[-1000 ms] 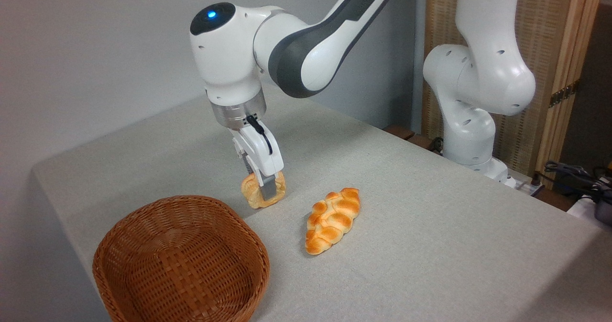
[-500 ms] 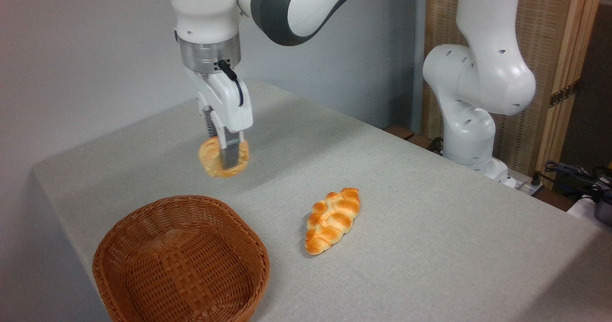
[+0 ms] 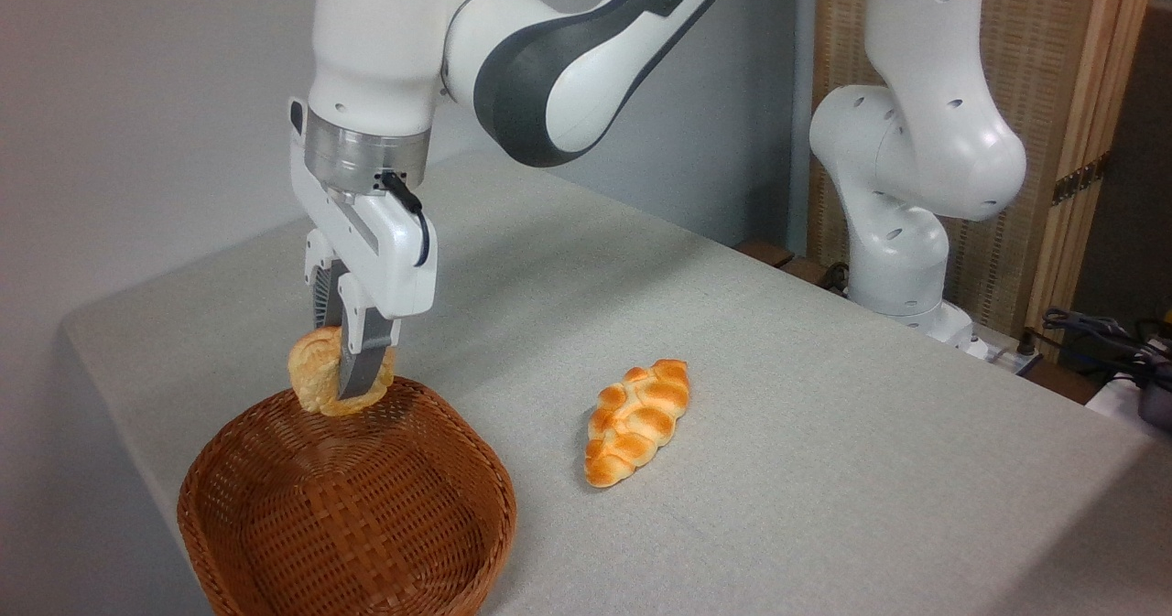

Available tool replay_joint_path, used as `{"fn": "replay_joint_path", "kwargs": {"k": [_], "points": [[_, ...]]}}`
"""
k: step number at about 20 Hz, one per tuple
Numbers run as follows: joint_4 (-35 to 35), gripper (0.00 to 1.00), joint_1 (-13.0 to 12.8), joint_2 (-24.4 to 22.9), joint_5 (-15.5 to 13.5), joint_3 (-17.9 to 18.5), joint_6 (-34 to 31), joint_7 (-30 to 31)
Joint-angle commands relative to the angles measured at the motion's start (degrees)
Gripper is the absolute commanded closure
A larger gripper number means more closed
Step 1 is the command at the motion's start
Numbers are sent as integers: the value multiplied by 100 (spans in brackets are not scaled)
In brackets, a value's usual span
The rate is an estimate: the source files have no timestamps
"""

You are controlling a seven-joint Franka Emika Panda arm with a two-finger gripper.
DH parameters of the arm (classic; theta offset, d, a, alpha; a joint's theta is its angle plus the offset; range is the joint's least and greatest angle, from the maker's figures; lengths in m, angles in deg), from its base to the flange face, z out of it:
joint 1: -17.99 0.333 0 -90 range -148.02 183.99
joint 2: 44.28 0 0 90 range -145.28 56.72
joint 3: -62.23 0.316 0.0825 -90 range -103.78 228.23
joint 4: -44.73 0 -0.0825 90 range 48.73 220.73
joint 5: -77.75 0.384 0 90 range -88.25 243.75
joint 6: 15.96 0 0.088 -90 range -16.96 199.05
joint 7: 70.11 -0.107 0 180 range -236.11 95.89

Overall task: Put bread into the basket
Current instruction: 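Open the gripper to drop the bun into the basket, raise gripper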

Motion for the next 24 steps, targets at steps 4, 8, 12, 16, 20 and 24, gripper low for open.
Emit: {"fn": "replay_joint_path", "kwargs": {"k": [4, 8, 12, 16, 20, 24], "points": [[-61, 0, -31, 71, -164, 27, 80, 62], [-61, 0, -39, 80, -172, 18, 71, 79], [-69, 0, -39, 54, -138, 0, 27, 422], [-130, 0, -31, -139, 98, 35, -665, 431], [-736, 0, -22, -202, 469, 44, -2159, 597], [-861, 0, 66, -280, 618, 44, -2468, 782]]}}
